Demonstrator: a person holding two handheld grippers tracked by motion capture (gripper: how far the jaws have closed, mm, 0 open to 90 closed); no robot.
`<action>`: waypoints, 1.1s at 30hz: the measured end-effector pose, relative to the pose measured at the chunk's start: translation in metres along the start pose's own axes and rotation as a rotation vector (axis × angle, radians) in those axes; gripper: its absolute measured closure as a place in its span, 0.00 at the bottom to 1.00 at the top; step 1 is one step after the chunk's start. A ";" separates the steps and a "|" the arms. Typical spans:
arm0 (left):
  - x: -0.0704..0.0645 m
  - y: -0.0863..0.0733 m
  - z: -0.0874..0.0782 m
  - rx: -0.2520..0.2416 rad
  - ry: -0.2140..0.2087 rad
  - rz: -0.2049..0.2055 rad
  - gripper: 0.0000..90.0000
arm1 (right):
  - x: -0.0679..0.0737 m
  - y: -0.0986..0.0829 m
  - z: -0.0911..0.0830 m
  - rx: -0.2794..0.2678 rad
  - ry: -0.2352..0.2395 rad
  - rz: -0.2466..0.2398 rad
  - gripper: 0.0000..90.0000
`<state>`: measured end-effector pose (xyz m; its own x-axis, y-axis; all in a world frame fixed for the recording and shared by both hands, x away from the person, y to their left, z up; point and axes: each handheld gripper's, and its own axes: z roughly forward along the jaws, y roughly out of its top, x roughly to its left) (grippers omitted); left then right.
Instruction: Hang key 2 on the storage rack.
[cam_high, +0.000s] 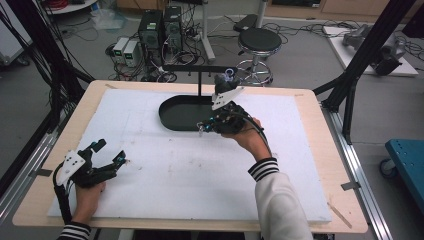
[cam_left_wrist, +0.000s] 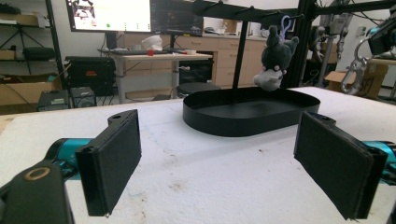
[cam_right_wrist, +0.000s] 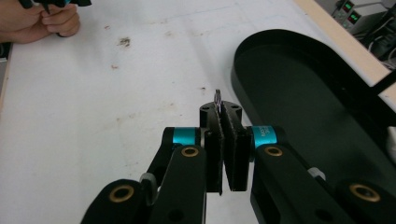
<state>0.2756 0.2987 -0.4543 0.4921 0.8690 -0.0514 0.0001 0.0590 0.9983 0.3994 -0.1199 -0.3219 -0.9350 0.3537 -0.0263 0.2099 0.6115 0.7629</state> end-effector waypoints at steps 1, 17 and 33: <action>0.000 0.000 0.000 0.000 0.000 -0.001 0.17 | -0.002 0.001 -0.002 -0.007 -0.006 -0.003 0.98; 0.001 0.000 0.000 0.002 0.001 -0.002 0.17 | -0.033 0.031 -0.041 -0.045 -0.061 0.013 0.98; 0.000 0.000 0.000 -0.002 0.000 -0.002 0.17 | -0.063 0.063 -0.068 -0.054 -0.063 0.019 0.98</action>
<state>0.2760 0.2990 -0.4544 0.4918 0.8691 -0.0533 -0.0008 0.0617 0.9981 0.4523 -0.1513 -0.2283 -0.9107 0.4099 -0.0507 0.2104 0.5660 0.7971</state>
